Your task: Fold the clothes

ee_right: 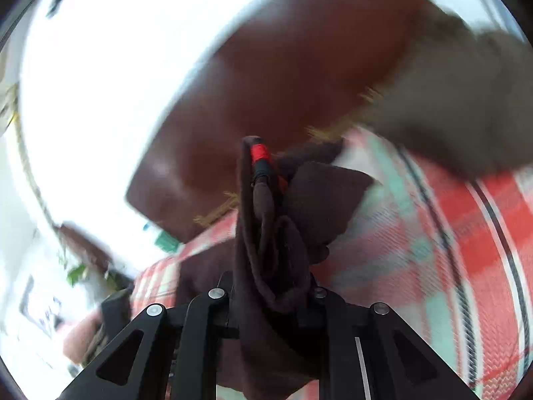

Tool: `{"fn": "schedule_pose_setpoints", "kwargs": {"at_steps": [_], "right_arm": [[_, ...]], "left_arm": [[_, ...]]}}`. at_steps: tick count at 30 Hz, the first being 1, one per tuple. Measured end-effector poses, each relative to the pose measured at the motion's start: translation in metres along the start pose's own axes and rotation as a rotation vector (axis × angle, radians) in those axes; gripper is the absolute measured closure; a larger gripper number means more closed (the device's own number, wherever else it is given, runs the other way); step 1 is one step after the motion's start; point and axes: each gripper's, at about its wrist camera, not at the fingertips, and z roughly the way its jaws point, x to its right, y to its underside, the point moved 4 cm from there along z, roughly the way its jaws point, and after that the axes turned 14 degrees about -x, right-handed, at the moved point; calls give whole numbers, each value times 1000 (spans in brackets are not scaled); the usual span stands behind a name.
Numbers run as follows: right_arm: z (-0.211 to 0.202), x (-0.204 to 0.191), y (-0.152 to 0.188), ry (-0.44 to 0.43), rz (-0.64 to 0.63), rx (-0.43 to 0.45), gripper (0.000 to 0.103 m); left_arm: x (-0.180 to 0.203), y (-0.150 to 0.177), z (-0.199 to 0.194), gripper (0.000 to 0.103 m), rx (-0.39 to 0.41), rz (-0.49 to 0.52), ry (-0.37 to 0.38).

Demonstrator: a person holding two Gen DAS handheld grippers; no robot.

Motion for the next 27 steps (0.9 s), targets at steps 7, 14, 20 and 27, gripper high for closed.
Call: {"fn": "schedule_pose_setpoints", "kwargs": {"at_steps": [7,14,20,27], "right_arm": [[58,-126,5,123,-342,-71,86],[157,-168,62,204,-531,-293,71],[162,-170,89,116,-579,-356,51],[92,-147,64,7,-540,-245,51]], "left_arm": [[-47,37,-54,29,110,-107,113],[-107,85,-94,29,154,-219,28],[-119,81,-112,29,196,-236,24],[-80,41,-126,26,274,-98,16]]}}
